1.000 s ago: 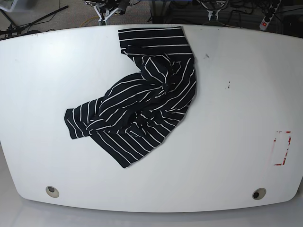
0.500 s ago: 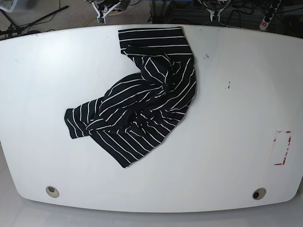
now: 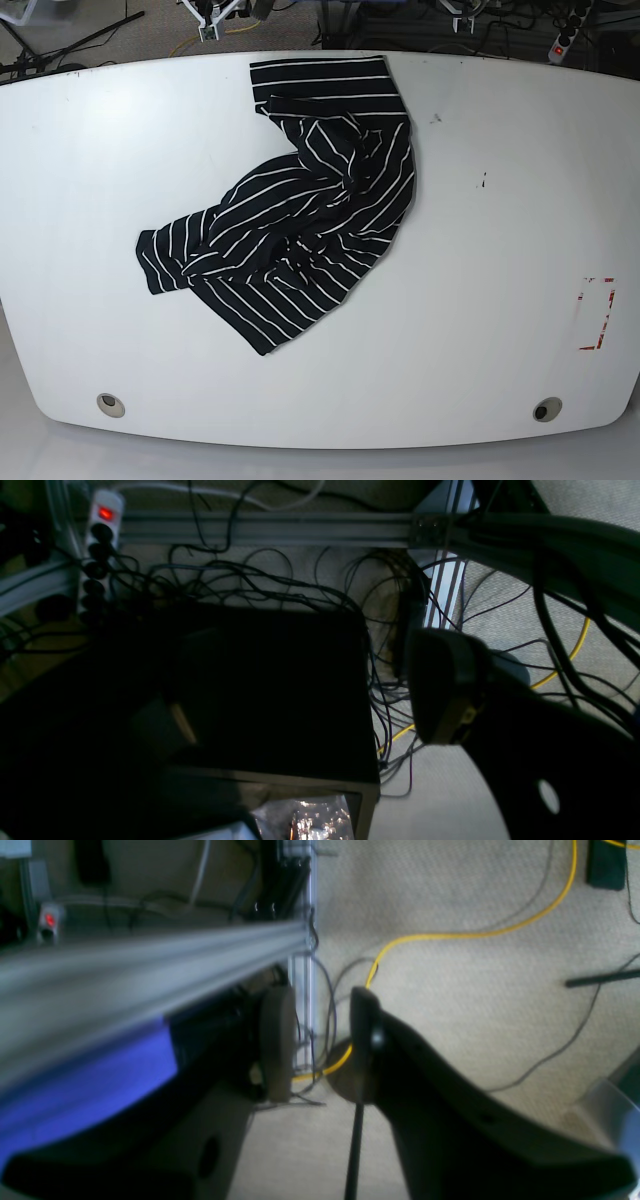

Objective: Fold the T-shirt properly

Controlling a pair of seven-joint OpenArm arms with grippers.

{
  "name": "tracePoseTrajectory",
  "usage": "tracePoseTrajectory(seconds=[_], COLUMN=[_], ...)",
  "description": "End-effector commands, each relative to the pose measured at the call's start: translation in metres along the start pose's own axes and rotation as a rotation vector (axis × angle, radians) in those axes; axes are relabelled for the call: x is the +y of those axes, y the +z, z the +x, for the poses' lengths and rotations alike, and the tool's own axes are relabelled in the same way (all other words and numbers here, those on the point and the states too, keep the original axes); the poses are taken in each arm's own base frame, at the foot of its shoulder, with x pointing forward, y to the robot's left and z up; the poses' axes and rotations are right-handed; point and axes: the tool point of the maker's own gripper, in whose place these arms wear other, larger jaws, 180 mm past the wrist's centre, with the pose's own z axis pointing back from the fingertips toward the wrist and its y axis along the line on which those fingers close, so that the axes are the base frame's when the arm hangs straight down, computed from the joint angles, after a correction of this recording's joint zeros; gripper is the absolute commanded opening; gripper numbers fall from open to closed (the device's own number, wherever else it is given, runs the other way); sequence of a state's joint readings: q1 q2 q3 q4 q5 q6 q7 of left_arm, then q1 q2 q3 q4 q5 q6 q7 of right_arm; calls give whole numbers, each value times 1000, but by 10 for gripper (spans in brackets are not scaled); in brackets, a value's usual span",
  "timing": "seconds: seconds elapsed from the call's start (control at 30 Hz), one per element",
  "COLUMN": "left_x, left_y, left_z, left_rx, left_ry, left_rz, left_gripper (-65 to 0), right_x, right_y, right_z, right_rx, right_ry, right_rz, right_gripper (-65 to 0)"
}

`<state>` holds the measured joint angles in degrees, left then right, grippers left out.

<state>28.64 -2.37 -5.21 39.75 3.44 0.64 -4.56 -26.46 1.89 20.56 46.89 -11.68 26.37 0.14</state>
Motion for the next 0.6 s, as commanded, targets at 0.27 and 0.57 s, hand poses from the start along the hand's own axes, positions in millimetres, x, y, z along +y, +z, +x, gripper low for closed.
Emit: tracePoseTrajectory(seconds=[0.27,0.57], left_x=[15,19], left_y=[54,113], left_z=[9,28], left_rx=[-135,-250], left_ry=[-32,-33], left_rz=[28,49], left_gripper=[-138,-138], right_x=[3,13], right_y=[42,94], right_z=[0,8], right_rx=[-100,-144], right_ry=[-23,-14], right_rz=[13,91], right_gripper=[-463,-463])
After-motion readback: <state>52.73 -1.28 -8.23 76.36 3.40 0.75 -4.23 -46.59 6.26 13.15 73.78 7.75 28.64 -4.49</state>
